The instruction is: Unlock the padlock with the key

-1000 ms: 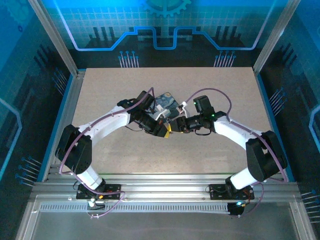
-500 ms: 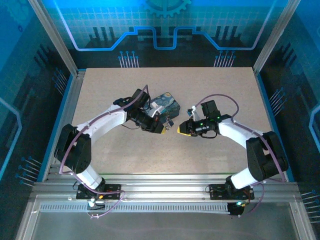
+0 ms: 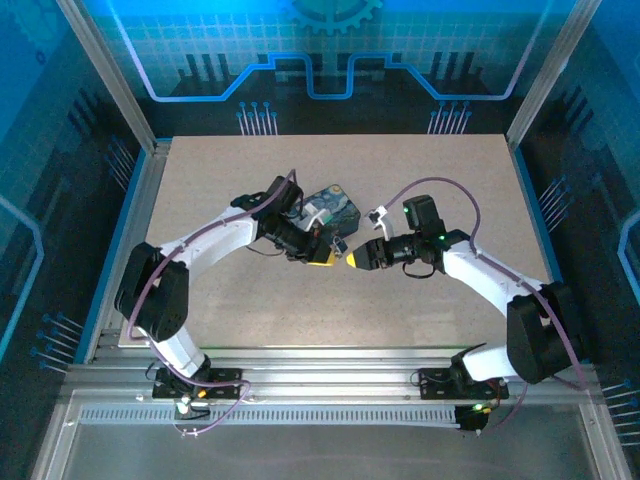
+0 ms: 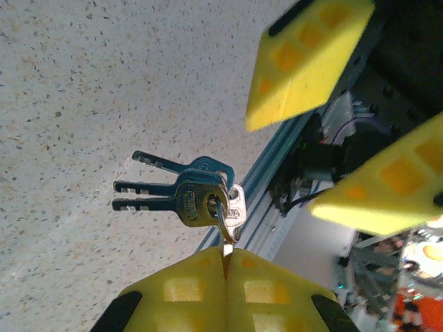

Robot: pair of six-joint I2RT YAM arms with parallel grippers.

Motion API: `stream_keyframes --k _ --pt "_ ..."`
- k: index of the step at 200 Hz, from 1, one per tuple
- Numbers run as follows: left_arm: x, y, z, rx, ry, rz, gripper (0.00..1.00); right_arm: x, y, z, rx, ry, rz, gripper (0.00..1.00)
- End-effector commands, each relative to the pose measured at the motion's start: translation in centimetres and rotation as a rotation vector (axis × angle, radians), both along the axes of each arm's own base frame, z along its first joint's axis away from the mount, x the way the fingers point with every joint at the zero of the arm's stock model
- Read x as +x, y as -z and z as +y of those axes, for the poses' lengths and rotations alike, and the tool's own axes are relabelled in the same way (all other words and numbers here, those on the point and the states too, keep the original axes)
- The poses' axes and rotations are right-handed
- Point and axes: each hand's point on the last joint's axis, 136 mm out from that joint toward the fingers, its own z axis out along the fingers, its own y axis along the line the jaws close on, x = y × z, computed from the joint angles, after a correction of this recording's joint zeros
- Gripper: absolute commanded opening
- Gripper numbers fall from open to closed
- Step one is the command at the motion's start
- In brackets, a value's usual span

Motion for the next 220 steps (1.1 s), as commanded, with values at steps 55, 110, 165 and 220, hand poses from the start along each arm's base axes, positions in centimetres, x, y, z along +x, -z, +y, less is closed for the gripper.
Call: stream_keyframes --k 55,110,165,220 --pt "2.6 -3.7 -0.9 -0.195 -0.233 0.386 0.0 1.7 -2.7 -0.4 -0.013 -0.006 -0.511 0.39" --pt "2.5 -5.6 -0.8 -0.205 -0.214 0.39 0.0 1.7 -5.3 0.5 0.007 -0.128 -0.896 0.37" --pt "2.4 -5.6 -0.6 -0.196 -0.202 0.38 0.0 2.9 -5.8 1.3 -0.041 -0.201 -1.084 0.3" --pt "2.5 -5.8 -0.4 -0.193 -0.192 0.369 0.0 4.4 -5.8 2.1 -0.102 -0.175 -1.132 0.25"
